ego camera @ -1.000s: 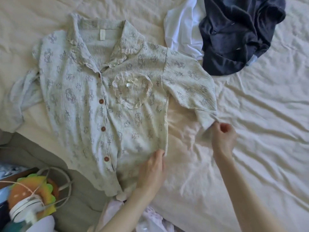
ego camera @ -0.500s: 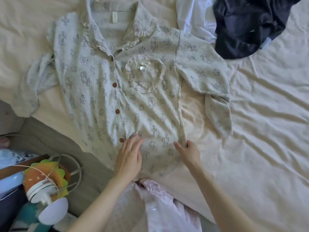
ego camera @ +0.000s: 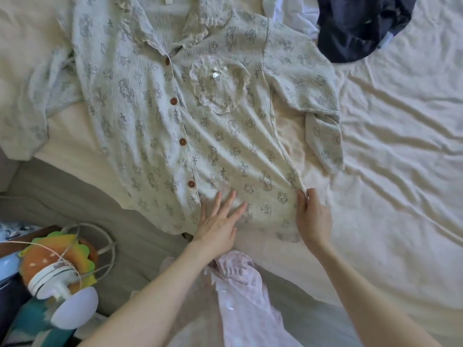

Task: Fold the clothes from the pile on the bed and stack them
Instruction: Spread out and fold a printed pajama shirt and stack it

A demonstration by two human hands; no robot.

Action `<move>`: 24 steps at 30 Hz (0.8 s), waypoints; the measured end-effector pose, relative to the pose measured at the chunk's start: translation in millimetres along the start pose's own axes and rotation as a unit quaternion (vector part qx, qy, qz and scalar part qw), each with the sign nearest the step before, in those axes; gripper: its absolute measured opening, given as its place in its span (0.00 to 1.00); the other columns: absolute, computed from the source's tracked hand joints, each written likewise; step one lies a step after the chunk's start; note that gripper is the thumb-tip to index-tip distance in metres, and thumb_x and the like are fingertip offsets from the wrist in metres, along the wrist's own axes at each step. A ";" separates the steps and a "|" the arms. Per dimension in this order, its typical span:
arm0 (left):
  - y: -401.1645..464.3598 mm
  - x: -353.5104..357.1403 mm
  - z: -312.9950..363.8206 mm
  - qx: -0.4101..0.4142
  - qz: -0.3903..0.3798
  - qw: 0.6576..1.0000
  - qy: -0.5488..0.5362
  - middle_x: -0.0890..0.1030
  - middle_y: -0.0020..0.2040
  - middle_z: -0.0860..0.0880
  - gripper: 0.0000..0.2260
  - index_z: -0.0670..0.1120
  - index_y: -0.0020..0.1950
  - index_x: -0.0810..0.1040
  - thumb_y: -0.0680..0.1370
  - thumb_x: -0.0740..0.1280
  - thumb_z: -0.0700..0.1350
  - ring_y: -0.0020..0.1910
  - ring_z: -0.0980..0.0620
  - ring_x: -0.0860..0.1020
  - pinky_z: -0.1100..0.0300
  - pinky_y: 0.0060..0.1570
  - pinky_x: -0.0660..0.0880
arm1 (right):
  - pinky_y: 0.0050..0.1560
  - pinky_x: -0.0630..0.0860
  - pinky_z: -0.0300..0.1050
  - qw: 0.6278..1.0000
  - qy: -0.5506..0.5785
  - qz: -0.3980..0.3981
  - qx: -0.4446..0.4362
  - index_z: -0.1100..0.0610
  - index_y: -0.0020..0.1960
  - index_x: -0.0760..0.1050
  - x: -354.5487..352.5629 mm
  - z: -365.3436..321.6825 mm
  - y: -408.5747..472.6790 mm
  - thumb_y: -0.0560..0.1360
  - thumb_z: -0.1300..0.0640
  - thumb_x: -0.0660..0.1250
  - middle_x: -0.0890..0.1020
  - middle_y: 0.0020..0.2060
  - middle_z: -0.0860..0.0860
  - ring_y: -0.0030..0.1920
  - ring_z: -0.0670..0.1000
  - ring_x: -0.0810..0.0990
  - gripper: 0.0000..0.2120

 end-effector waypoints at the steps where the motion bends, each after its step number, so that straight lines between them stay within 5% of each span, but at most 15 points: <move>1: -0.2 1.6 4.4 0.011 -0.002 1.000 -0.006 0.28 0.72 0.54 0.30 0.61 0.75 0.38 0.81 0.54 0.45 0.70 0.47 0.26 0.41 0.67 0.34 | 0.25 0.56 0.45 1.000 -0.027 0.002 -0.010 0.58 0.40 0.62 -5.6 4.6 1.7 0.81 0.50 0.55 0.65 0.24 0.48 0.24 0.53 0.66 0.15; 6: 4.3 13.9 33.6 0.064 -0.022 0.997 -0.031 0.30 0.72 0.56 0.29 0.62 0.75 0.39 0.82 0.53 0.45 0.72 0.48 0.29 0.43 0.69 0.36 | 0.28 0.58 0.45 0.979 -0.202 -0.011 0.022 0.56 0.33 0.63 -29.0 49.6 14.4 0.81 0.44 0.52 0.72 0.26 0.54 0.30 0.57 0.70 0.22; 10: -5.9 -3.9 37.6 0.094 0.060 0.988 -0.109 0.47 0.77 0.55 0.23 0.55 0.76 0.56 0.82 0.54 0.42 0.76 0.54 0.42 0.55 0.73 0.44 | 0.52 0.67 0.54 0.976 -0.180 -0.002 0.124 0.61 0.53 0.74 -30.8 66.0 14.2 0.81 0.52 0.55 0.78 0.53 0.60 0.54 0.61 0.73 0.14; 14: -45.7 -40.0 -25.7 0.018 0.219 0.955 -0.201 0.69 0.69 0.51 0.18 0.46 0.67 0.72 0.79 0.58 0.35 0.69 0.54 0.66 0.66 0.66 0.60 | 0.62 0.62 0.57 0.989 -0.135 0.042 0.048 0.60 0.65 0.70 -19.8 10.2 -6.6 0.78 0.56 0.60 0.73 0.63 0.58 0.65 0.61 0.68 0.16; 20: -89.2 -64.1 -199.3 -0.231 0.309 0.850 -0.358 0.71 0.66 0.42 0.18 0.40 0.70 0.67 0.79 0.56 0.33 0.64 0.43 0.71 0.52 0.63 0.67 | 0.74 0.51 0.57 0.968 -0.193 -0.069 -0.146 0.55 0.73 0.63 63.1 -103.1 -40.7 0.81 0.52 0.55 0.62 0.74 0.54 0.75 0.56 0.57 0.21; 24: -69.9 -73.9 -280.5 -0.289 0.313 0.749 -0.507 0.66 0.72 0.46 0.22 0.44 0.75 0.58 0.82 0.58 0.39 0.69 0.48 0.66 0.57 0.66 0.63 | 0.74 0.44 0.57 0.963 -0.188 -0.098 -0.169 0.52 0.75 0.58 104.7 -145.3 -37.4 0.82 0.48 0.50 0.55 0.76 0.53 0.77 0.53 0.50 0.23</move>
Point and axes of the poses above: each hand's wrist, its own y-axis towards the middle knuckle, its own x-axis out of the palm, z = x × y, the point moved 10 cm from there along y, towards the middle knuckle
